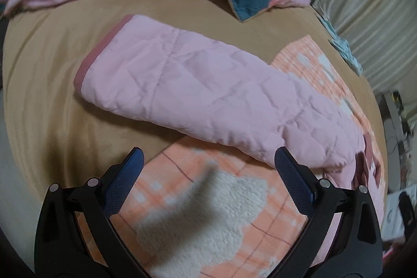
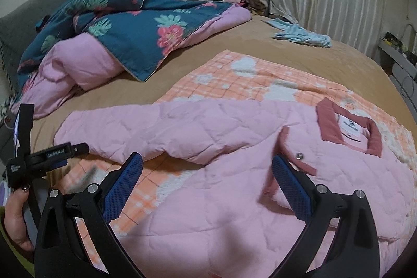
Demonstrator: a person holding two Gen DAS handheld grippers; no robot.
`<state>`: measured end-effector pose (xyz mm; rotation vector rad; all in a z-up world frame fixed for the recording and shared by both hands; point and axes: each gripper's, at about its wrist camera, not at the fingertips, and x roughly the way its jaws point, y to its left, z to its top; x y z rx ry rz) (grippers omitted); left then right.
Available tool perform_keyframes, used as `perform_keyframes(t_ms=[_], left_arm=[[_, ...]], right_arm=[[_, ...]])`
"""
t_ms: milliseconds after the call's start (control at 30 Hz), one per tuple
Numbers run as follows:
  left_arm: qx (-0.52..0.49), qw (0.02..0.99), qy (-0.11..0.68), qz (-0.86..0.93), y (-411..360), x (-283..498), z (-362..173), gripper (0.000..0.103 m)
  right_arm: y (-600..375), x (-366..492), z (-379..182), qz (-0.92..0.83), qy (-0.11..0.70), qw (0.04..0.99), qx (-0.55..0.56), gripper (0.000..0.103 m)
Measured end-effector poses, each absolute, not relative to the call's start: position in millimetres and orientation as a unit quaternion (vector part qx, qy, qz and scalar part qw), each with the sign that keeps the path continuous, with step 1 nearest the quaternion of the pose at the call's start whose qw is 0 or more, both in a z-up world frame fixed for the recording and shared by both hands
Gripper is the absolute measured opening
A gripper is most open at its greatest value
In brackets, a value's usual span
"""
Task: Fold large clothes
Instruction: 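Grasp the other sleeve cuff with the left gripper and lift it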
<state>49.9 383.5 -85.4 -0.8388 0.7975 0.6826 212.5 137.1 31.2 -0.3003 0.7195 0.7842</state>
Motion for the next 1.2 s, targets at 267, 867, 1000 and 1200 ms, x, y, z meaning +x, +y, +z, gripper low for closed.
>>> perform_keyframes(t_ms=[267, 867, 1000, 1200], left_arm=[[-0.456, 0.754, 0.338, 0.331, 419, 43, -113, 0.094], [-0.388, 0.792, 0.324, 0.343, 443, 76, -85, 0.023], [-0.375, 0.808, 0.309, 0.332, 439, 81, -55, 0.018], [-0.329, 0.848, 0.286, 0.303, 411, 97, 8, 0.014]], right_arm=[[153, 212, 9, 0.377, 0.362, 0.840, -0.148, 0.099], [90, 231, 12, 0.326, 0.374, 0.861, -0.111, 0.099], [72, 233, 22, 0.317, 0.367, 0.869, -0.095, 0.099], [44, 236, 39, 0.308, 0.362, 0.877, -0.066, 0.099]])
